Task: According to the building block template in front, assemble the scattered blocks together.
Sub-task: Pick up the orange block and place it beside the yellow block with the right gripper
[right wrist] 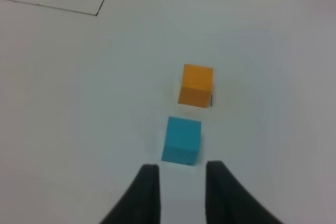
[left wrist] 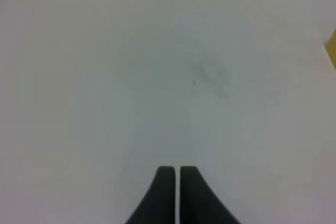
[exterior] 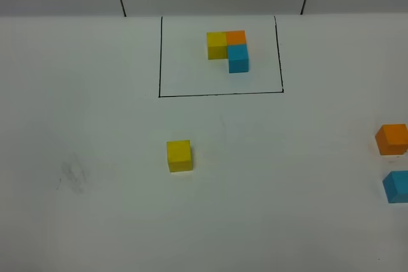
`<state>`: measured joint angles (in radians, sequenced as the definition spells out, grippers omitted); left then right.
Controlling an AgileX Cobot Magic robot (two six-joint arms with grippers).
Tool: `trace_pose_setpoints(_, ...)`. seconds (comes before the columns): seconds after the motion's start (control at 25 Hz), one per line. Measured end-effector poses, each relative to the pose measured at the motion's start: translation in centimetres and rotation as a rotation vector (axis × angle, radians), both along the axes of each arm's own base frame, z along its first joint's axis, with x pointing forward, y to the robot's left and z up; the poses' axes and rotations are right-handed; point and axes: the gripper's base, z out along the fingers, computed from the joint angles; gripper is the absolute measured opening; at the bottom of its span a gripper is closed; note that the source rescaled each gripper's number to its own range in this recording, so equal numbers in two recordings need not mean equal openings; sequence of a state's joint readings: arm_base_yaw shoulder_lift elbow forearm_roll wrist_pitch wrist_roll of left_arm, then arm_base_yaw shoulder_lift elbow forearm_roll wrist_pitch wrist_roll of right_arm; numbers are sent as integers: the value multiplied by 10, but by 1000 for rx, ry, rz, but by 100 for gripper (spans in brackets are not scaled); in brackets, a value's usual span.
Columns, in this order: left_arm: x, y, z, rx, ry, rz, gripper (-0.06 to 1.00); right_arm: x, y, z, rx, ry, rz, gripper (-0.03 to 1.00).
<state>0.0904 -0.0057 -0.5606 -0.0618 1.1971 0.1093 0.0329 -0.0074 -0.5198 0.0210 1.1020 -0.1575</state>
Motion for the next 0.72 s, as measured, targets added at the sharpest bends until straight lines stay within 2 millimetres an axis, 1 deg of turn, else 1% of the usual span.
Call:
trace_pose_setpoints(0.2,0,0,0,0,0,0,0,0,0,0,0,-1,0,24)
trace_pose_setpoints(0.4,0,0,0,0,0,0,0,2,0,4,7,-51,-3,24)
trace_pose_setpoints(0.72,0,0,0,0,0,0,0,2,0,5,10,-57,-5,24)
